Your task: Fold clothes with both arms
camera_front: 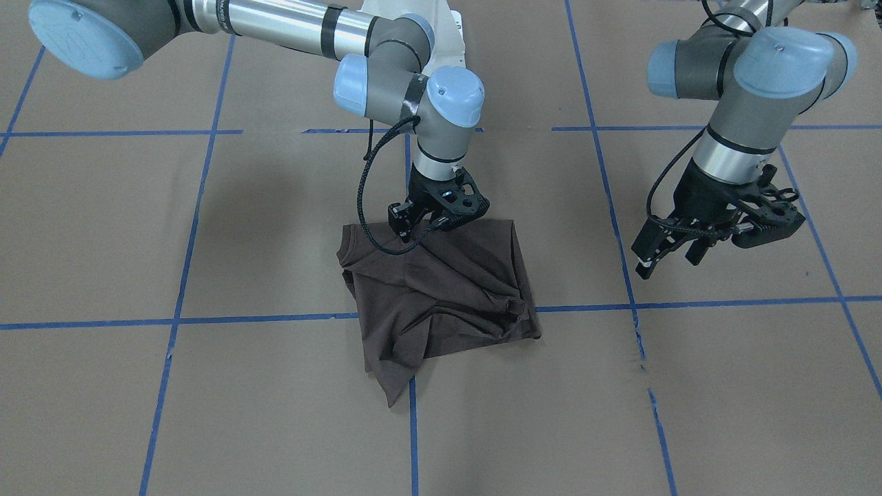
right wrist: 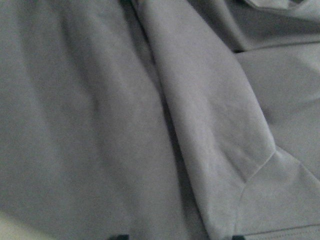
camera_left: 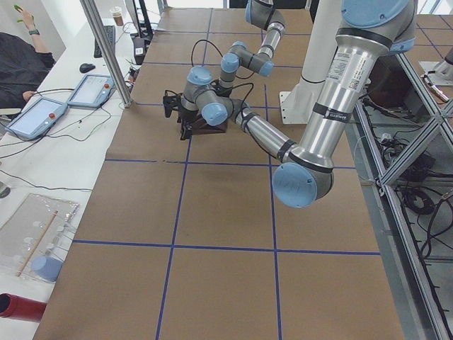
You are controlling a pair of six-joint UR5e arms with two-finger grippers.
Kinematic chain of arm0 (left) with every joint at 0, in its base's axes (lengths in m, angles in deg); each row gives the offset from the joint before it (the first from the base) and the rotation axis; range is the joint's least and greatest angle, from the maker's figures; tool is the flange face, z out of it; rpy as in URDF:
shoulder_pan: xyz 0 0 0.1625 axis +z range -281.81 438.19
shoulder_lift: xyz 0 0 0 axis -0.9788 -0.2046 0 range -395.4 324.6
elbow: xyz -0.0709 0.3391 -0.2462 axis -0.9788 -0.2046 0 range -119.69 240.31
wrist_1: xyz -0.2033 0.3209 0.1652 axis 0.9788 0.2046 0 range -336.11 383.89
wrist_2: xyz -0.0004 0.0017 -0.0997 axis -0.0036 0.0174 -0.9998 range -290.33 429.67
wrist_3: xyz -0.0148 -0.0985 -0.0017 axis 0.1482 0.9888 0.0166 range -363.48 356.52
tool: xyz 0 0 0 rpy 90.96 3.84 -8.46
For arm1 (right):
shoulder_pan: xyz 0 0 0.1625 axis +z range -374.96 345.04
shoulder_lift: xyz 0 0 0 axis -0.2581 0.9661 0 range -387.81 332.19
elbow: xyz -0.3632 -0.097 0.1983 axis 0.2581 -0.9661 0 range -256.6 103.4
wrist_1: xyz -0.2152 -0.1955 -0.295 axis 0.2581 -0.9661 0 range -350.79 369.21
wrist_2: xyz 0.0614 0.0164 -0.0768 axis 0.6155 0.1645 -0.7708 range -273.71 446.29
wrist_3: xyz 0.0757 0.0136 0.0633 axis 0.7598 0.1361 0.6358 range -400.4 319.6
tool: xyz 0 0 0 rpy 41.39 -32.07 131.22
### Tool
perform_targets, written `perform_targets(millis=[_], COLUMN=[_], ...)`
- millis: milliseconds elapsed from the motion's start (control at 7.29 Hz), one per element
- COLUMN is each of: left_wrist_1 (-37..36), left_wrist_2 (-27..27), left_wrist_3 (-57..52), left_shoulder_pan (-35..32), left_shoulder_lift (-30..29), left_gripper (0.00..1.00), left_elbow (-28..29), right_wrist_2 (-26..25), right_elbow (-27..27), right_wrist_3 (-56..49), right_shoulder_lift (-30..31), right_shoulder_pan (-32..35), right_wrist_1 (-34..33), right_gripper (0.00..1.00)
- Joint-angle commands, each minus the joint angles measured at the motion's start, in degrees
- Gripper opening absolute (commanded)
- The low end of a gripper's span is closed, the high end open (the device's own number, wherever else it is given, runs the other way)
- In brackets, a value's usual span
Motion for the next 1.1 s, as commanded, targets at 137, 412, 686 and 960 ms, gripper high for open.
perform_targets(millis=[137,412,686,960], left_wrist_1=[0.0,-0.1,-0.1,-0.1], left_wrist_2=[-0.1,-0.1,-0.1,-1.7], left_wrist_3=[0.0,0.1,0.6,0.7], left_shoulder_pan=[-0.1,-0.1,-0.1,-0.4], left_shoulder_lift=[0.0,0.0,-0.1,-0.1], left_gripper=[1.00,1.00,1.00,1.00], left_elbow=[-0.4,-0.4,-0.5,-0.5], right_wrist_2=[0.0,0.0,-0.3,-0.3], right_elbow=[0.2,0.6,1.0,0.9], right_wrist_3=[-0.1,-0.1,-0.1,-0.3], right_shoulder_lift=[0.6,0.2,0.1,0.2], right_shoulder_pan=[0.0,0.4,2.4,5.1], right_wrist_1=[-0.2,-1.8,-2.0,-1.9], right_gripper=[0.17,0.00,0.00,0.00])
